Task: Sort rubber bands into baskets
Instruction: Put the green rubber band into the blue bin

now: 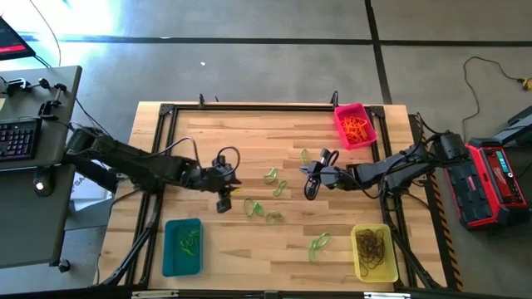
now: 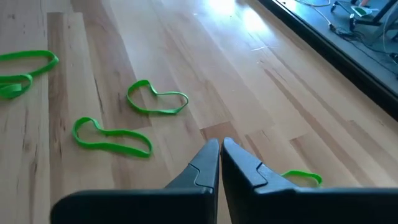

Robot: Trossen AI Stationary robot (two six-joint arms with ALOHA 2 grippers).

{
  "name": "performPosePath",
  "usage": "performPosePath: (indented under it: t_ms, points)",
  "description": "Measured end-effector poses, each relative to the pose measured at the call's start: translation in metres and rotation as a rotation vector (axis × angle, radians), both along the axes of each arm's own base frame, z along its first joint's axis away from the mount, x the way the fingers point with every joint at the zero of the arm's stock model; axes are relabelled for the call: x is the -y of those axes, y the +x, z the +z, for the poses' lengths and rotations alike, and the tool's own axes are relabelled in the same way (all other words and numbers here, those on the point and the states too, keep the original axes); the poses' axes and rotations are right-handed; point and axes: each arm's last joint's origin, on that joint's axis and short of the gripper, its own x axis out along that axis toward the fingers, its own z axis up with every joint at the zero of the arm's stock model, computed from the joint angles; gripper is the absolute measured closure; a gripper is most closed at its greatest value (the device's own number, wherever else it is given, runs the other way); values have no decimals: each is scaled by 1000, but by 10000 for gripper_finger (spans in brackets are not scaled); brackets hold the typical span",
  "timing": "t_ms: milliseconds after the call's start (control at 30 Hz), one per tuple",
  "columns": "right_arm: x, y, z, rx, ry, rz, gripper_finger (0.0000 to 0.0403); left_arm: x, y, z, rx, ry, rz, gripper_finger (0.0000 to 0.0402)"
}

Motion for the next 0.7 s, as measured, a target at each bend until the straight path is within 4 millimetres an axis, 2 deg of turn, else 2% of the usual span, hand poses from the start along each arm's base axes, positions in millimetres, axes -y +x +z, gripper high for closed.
performPosePath:
  t_ms: [333,533,700]
  points:
    - [1,0,0,7,-9,-27,391,-26,41,-28,31,98,-13,331]
    - [0,0,0,8,-9,-25,360,-44,61,-47,45,129,-10,369]
    - [0,0,0,30,30,-48,327,-47,72,-55,92,137,-38,399]
